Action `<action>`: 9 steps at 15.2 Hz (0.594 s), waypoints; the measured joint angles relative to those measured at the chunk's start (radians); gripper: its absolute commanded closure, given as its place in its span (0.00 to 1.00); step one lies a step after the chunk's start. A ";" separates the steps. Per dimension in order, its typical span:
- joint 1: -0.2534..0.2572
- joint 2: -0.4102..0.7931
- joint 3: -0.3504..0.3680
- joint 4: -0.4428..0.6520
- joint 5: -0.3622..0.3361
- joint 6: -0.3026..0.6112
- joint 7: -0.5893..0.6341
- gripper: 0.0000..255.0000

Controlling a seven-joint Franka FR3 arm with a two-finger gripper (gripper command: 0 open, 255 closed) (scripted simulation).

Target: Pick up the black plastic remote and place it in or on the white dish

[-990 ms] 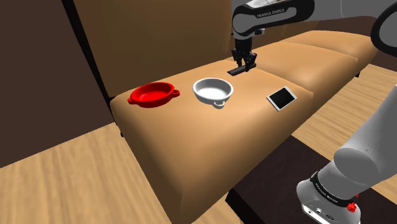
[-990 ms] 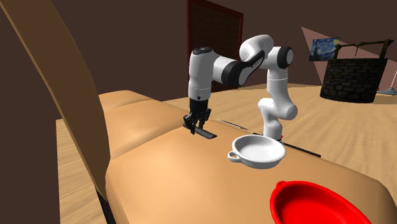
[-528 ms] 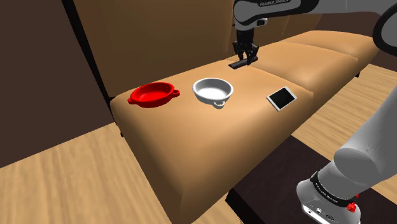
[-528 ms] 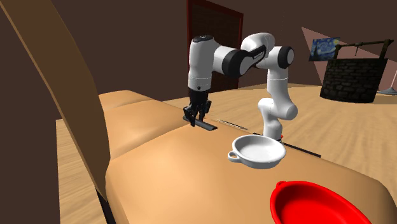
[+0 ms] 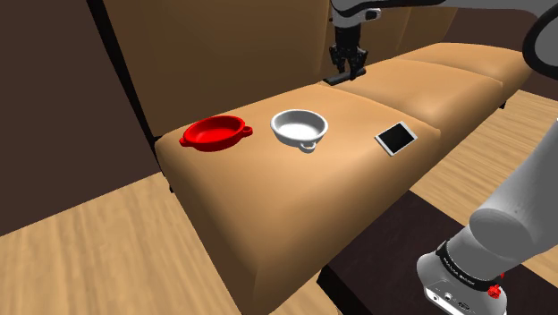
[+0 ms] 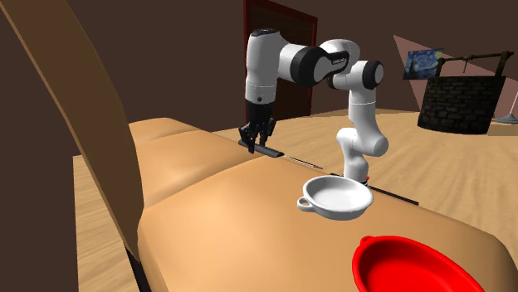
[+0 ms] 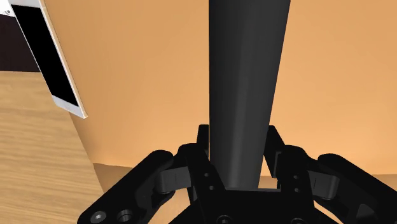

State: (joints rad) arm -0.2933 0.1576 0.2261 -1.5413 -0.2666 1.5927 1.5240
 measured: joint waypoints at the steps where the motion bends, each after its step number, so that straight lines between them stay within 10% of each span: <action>1: 0.000 0.004 0.000 0.016 -0.001 -0.012 -0.003 1.00; 9: 0.059 -0.042 0.047 -0.007 0.016 -0.058 0.093 1.00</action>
State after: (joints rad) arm -0.2341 0.1156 0.2727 -1.5483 -0.2503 1.5349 1.6166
